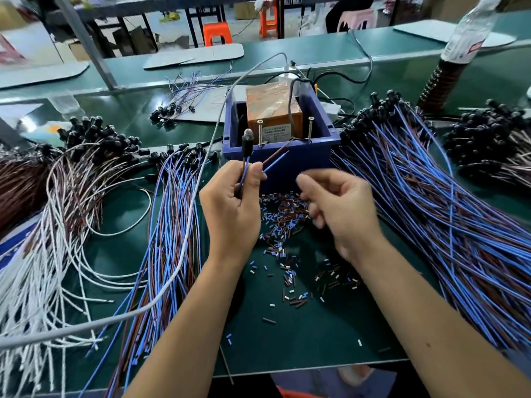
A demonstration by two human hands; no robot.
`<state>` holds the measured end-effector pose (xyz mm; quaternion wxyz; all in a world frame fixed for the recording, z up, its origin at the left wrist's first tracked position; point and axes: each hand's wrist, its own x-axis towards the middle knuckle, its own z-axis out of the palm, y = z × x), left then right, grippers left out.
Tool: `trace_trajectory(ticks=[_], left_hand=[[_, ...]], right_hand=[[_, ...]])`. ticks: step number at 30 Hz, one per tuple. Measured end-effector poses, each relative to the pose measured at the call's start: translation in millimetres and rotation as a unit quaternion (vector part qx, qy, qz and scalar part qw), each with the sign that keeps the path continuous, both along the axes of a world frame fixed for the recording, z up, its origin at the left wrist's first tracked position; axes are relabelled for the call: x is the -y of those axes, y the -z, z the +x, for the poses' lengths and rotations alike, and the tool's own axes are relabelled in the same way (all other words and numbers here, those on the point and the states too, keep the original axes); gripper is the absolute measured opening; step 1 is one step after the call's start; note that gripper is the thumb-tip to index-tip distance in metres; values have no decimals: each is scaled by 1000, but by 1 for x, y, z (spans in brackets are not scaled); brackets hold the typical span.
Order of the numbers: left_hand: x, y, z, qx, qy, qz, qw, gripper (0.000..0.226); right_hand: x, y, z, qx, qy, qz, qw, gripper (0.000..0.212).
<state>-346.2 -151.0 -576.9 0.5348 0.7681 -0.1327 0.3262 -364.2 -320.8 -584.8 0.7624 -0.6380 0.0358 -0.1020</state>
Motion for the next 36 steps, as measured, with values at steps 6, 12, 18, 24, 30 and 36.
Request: trace_trajectory(ticks=[6,12,18,24,30,36], left_hand=[[14,-4,-8,11,18,40,999,32],[13,-3,-8,37,-5,45,998,28],[8,-1,-5,64,-103,-46,992,19],[9,-4,-2,40,-111,-96,988,20],[8,-8,-2,61,-143,-131,979,21],[7,-9,-3,60,-159,-143,975,21]], right_hand=[[-29,-6,-5,35,-56,94,993,16],[-26,-12,-5,58,-38,117,991,14],[-13,-15,6,114,62,49,990,13],[-4,-14,17,200,250,-211,924,16],[-8,-18,19,239,274,-288,886,24],[-10,-19,15,242,275,-293,883,24]])
